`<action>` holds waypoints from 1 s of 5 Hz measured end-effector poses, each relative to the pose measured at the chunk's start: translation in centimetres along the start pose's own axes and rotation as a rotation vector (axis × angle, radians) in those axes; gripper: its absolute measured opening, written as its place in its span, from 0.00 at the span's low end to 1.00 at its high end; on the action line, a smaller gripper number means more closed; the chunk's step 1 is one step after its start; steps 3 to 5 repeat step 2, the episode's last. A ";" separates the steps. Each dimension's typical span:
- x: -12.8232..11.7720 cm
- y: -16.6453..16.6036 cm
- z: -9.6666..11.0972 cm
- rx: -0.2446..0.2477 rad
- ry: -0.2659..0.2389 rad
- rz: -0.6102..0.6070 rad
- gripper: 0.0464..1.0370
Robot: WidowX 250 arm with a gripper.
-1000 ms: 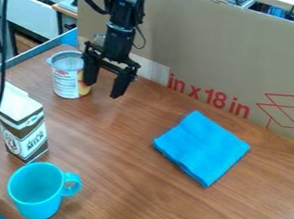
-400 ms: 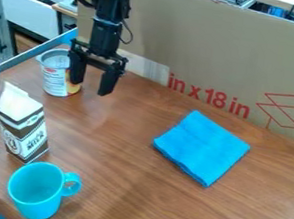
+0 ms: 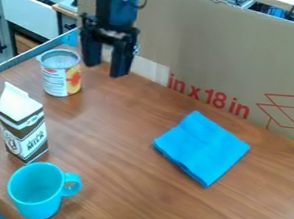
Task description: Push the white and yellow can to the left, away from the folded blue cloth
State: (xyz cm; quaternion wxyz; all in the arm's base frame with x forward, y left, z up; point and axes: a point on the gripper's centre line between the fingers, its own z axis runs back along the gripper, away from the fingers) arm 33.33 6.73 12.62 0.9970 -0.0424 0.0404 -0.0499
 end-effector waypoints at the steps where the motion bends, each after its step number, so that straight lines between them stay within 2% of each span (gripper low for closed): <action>1: -2.4 -1.4 2.0 0.021 -0.037 -0.052 0.96; 2: -4.4 -2.5 3.6 0.118 0.013 -0.096 0.96; 5: -4.4 -2.5 3.6 0.118 0.013 -0.096 0.96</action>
